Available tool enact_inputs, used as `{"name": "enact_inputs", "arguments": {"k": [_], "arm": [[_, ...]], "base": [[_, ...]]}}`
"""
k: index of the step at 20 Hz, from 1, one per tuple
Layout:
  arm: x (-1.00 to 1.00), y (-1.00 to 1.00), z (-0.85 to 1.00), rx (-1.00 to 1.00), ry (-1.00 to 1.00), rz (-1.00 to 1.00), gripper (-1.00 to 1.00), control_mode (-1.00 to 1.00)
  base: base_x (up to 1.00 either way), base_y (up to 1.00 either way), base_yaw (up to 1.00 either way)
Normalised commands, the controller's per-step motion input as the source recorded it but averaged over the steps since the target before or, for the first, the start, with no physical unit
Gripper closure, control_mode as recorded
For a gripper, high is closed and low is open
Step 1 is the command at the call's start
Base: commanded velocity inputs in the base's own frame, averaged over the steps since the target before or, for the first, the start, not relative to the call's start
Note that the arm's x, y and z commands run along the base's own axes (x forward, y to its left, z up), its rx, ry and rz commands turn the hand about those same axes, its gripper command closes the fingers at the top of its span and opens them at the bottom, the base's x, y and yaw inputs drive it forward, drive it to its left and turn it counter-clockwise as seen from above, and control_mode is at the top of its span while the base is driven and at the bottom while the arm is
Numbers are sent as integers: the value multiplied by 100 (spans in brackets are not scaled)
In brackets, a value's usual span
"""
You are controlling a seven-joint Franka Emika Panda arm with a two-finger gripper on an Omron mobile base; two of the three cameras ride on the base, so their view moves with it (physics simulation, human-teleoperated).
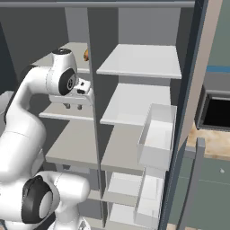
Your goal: Pick up the frozen chicken drumstick from the freezer, place it on any shelf in the fridge, and close the fridge and freezer doors when done.
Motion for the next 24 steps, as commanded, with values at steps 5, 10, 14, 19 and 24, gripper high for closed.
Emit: {"name": "enact_inputs", "arguments": {"k": [5, 10, 14, 19, 24], "arm": [[-3, 0, 0, 0, 0, 0, -100, -100], [-25, 17, 4, 4, -15, 1, -100, -100], [-33, 5, 47, 10, -38, 0, -100, -100], [-17, 4, 73, 5, -34, 0, -100, -100], [1, 25, 81, 0, -20, 0, -100, -100]], "base": [[0, 0, 0], [0, 0, 0], [0, 0, 0], [0, 0, 0], [0, 0, 0]]}}
